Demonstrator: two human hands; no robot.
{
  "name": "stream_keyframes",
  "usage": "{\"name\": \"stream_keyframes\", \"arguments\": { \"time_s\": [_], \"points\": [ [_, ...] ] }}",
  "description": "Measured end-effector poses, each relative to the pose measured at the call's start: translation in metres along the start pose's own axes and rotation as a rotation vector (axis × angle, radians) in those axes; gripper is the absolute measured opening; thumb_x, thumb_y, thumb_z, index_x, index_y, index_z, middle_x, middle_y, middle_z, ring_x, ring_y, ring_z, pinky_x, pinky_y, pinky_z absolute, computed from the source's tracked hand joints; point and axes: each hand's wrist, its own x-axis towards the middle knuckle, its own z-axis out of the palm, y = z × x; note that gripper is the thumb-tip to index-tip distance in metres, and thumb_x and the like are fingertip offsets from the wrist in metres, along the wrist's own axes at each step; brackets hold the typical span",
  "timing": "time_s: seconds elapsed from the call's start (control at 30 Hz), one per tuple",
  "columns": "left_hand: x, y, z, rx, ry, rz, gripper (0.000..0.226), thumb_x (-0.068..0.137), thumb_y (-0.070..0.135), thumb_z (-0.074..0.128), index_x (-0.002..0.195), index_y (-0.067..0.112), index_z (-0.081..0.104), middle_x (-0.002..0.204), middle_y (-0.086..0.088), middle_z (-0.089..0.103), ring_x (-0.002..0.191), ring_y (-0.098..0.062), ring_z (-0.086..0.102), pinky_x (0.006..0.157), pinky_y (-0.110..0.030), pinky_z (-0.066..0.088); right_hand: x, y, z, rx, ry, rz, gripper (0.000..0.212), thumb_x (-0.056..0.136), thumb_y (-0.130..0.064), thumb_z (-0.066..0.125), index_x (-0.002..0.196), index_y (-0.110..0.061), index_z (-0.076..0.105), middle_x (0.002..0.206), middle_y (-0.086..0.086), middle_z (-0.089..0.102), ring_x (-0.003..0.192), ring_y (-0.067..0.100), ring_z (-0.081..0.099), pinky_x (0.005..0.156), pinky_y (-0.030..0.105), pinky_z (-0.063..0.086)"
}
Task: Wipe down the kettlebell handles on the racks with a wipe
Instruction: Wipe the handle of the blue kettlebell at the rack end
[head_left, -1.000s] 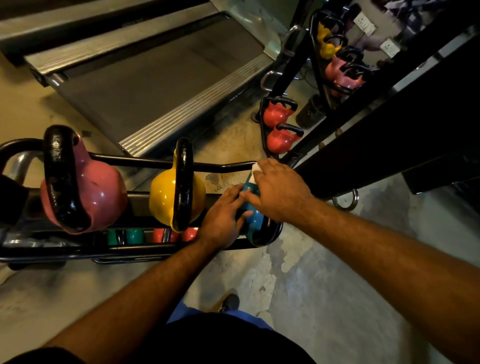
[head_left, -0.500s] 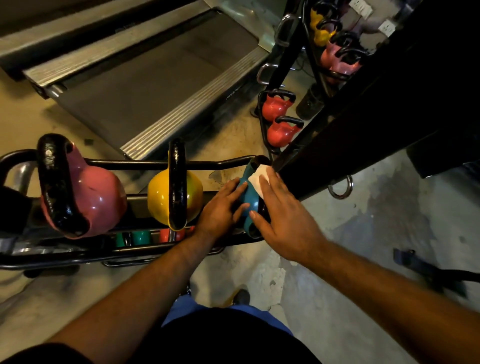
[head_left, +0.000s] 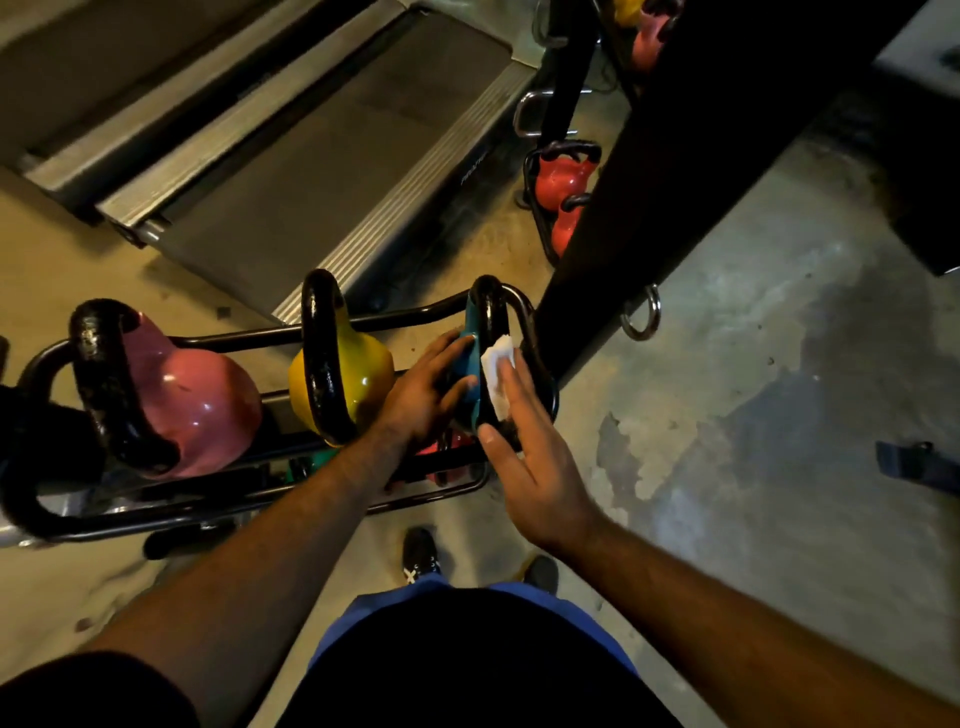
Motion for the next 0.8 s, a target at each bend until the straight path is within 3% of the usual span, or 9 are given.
{"name": "stream_keyframes", "arguments": {
  "time_s": [0.03,0.1,0.17,0.23,0.33,0.4,0.47,0.57,0.8],
  "points": [
    [0.001,0.0,0.001,0.006,-0.011,0.013,0.07,0.09,0.051,0.048,0.151,0.02,0.036,0.161,-0.002,0.024,0.144,-0.007,0.023,0.113,-0.008,0.018,-0.004,0.0,0.002,0.049,0.011,0.026,0.07,0.101,-0.037,0.042,0.161,-0.031,0.006,0.166,-0.021,0.001,0.149,-0.01,0.009,0.124,0.037,0.025],
    [0.003,-0.003,0.001,0.012,-0.034,0.03,0.07,0.092,0.057,0.047,0.152,0.022,0.035,0.161,-0.001,0.026,0.147,-0.013,0.025,0.121,-0.031,0.025,-0.012,0.006,0.008,0.11,0.015,0.069,0.071,0.099,-0.043,0.042,0.158,-0.036,0.004,0.164,-0.024,0.003,0.146,-0.016,0.008,0.125,0.033,0.021],
    [0.005,-0.008,0.0,-0.003,-0.037,0.039,0.067,0.095,0.054,0.047,0.15,0.018,0.038,0.159,-0.001,0.029,0.147,-0.017,0.029,0.118,-0.047,0.03,-0.017,0.014,0.013,0.135,0.007,0.088,0.072,0.099,-0.05,0.042,0.159,-0.04,0.002,0.166,-0.018,0.009,0.149,-0.007,0.015,0.124,0.038,0.026],
    [0.005,-0.011,0.001,-0.027,-0.044,0.008,0.063,0.096,0.049,0.05,0.148,0.015,0.041,0.157,-0.003,0.032,0.145,-0.02,0.032,0.117,-0.051,0.031,-0.015,0.023,0.015,0.125,0.017,0.082,0.075,0.097,-0.059,0.04,0.159,-0.04,0.002,0.167,-0.009,0.018,0.15,0.005,0.026,0.118,0.046,0.036],
    [0.003,0.006,-0.004,-0.056,-0.069,-0.074,0.051,0.097,0.032,0.058,0.146,0.03,0.042,0.158,0.003,0.031,0.144,-0.015,0.034,0.118,-0.042,0.031,-0.005,0.022,0.017,0.16,0.06,0.098,0.078,0.093,-0.066,0.038,0.16,-0.035,0.01,0.161,-0.001,0.033,0.145,0.014,0.038,0.113,0.049,0.042],
    [0.0,0.017,-0.005,-0.089,-0.07,-0.097,0.05,0.096,0.027,0.06,0.14,0.034,0.038,0.15,-0.004,0.044,0.135,-0.012,0.044,0.111,-0.03,0.039,-0.006,0.019,0.02,0.145,0.065,0.067,0.076,0.097,-0.06,0.038,0.16,-0.031,0.01,0.159,0.001,0.037,0.144,0.013,0.039,0.114,0.046,0.041],
    [-0.004,0.021,-0.003,-0.178,-0.051,-0.145,0.046,0.093,0.026,0.061,0.136,0.023,0.044,0.121,0.0,0.063,0.107,0.002,0.061,0.092,-0.019,0.049,-0.017,0.024,0.026,0.084,0.035,0.009,0.072,0.101,-0.051,0.041,0.161,-0.025,0.011,0.157,0.003,0.039,0.141,0.014,0.042,0.112,0.044,0.043],
    [-0.007,0.015,-0.002,-0.201,-0.03,-0.222,0.038,0.09,0.009,0.063,0.126,0.008,0.05,0.092,0.005,0.06,0.076,0.01,0.062,0.073,-0.012,0.049,-0.022,0.036,0.03,0.043,0.033,-0.044,0.065,0.101,-0.042,0.048,0.156,-0.017,0.026,0.149,0.005,0.046,0.135,0.018,0.048,0.104,0.047,0.048],
    [-0.005,0.03,0.002,-0.126,-0.02,-0.188,0.027,0.1,-0.005,0.045,0.125,0.004,0.047,0.093,0.003,0.058,0.07,0.01,0.063,0.063,-0.006,0.047,-0.012,0.028,0.032,0.117,0.049,-0.02,0.077,0.097,-0.054,0.049,0.159,-0.025,0.014,0.156,0.001,0.039,0.142,0.015,0.04,0.11,0.045,0.046]
  ]
}}
